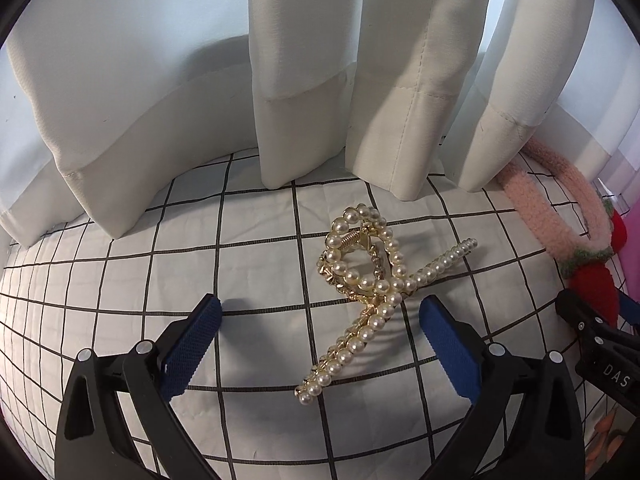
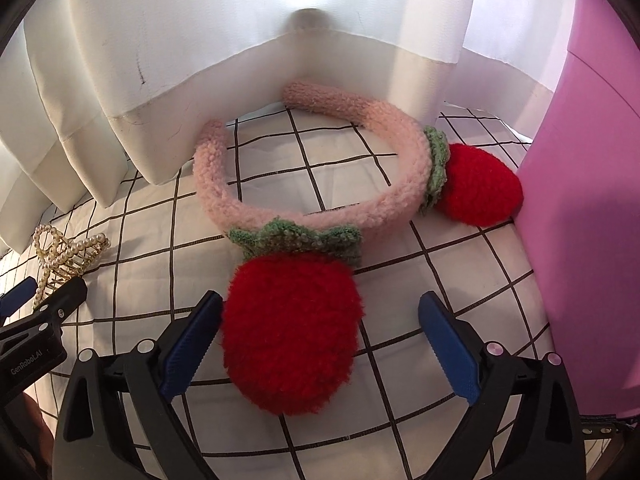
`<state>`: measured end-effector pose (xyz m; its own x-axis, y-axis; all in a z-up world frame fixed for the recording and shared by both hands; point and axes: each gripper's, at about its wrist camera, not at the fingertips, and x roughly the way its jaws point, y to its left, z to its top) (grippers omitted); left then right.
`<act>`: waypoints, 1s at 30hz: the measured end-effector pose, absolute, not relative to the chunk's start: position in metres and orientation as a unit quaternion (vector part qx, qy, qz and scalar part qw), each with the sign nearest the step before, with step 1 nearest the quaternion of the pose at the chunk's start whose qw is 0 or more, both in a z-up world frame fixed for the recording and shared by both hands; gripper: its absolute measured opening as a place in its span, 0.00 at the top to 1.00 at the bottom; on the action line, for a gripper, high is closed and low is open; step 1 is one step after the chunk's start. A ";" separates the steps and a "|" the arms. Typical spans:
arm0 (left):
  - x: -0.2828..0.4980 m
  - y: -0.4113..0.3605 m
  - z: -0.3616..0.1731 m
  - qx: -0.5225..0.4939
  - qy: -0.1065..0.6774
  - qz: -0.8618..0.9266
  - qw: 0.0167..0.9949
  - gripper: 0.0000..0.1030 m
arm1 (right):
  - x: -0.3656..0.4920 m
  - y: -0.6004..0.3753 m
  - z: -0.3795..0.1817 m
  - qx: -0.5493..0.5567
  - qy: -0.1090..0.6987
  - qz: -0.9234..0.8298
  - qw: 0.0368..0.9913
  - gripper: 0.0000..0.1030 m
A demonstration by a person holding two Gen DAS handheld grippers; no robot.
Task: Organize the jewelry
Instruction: 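Move the left tool to the pearl claw clip while the right tool approaches the pink headband, then grasp the pearl claw clip with the left tool while the right tool grasps the strawberry headband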
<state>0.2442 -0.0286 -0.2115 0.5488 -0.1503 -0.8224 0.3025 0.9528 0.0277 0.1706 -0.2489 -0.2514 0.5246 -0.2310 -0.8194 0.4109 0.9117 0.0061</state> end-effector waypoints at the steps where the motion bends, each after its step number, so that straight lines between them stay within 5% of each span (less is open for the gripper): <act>1: 0.245 -0.028 -0.211 0.083 0.456 -0.129 0.877 0.05 | 0.172 -0.248 -0.253 0.098 0.450 -0.185 0.868 0.08; 13: 0.246 -0.033 -0.212 0.076 0.456 -0.118 0.879 0.07 | 0.175 -0.253 -0.261 0.085 0.439 -0.170 0.878 0.09; 15: 0.241 -0.034 -0.207 0.077 0.455 -0.123 0.879 0.16 | 0.178 -0.253 -0.261 0.083 0.438 -0.162 0.881 0.11; 16: 0.238 -0.035 -0.206 0.079 0.453 -0.128 0.879 0.19 | 0.180 -0.252 -0.258 0.079 0.433 -0.161 0.883 0.24; 17: 0.235 -0.036 -0.205 0.081 0.452 -0.134 0.878 0.27 | 0.182 -0.247 -0.255 0.075 0.427 -0.160 0.887 0.48; 18: 0.232 -0.037 -0.203 0.081 0.451 -0.139 0.878 0.37 | 0.182 -0.245 -0.254 0.072 0.427 -0.156 0.888 0.58; 23: 0.225 -0.035 -0.199 0.077 0.451 -0.151 0.876 0.83 | 0.180 -0.249 -0.253 0.099 0.426 -0.141 0.888 0.62; 30: 0.216 -0.023 -0.196 0.047 0.471 -0.154 0.868 0.91 | 0.163 -0.257 -0.252 0.165 0.418 -0.105 0.887 0.63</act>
